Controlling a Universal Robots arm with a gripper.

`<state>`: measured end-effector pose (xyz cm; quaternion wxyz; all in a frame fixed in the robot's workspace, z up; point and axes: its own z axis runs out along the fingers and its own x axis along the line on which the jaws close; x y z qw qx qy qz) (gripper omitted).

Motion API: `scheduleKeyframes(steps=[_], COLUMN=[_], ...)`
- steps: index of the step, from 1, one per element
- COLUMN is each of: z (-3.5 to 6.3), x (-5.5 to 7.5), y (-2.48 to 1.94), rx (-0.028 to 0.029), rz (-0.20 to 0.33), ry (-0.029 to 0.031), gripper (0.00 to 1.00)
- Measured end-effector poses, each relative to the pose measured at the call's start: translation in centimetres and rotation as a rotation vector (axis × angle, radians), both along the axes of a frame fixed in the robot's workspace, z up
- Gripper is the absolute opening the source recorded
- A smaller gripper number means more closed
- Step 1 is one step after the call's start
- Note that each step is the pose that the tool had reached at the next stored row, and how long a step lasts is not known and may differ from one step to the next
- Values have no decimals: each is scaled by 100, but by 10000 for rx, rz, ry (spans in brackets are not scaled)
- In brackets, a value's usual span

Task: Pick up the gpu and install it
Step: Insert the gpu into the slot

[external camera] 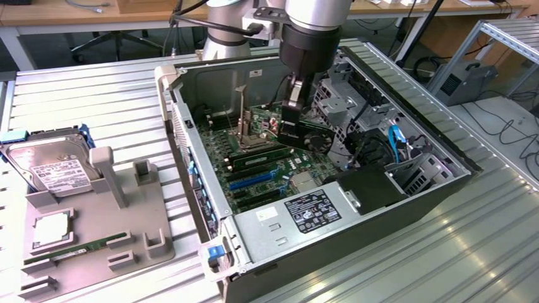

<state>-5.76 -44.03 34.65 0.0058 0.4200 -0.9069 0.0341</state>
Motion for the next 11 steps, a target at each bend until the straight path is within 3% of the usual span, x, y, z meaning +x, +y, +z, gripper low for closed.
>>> scheduleKeyframes(steps=[11], z=[0], x=[0], y=[0], rx=[-4], rz=[289], ry=[0], gripper=[26])
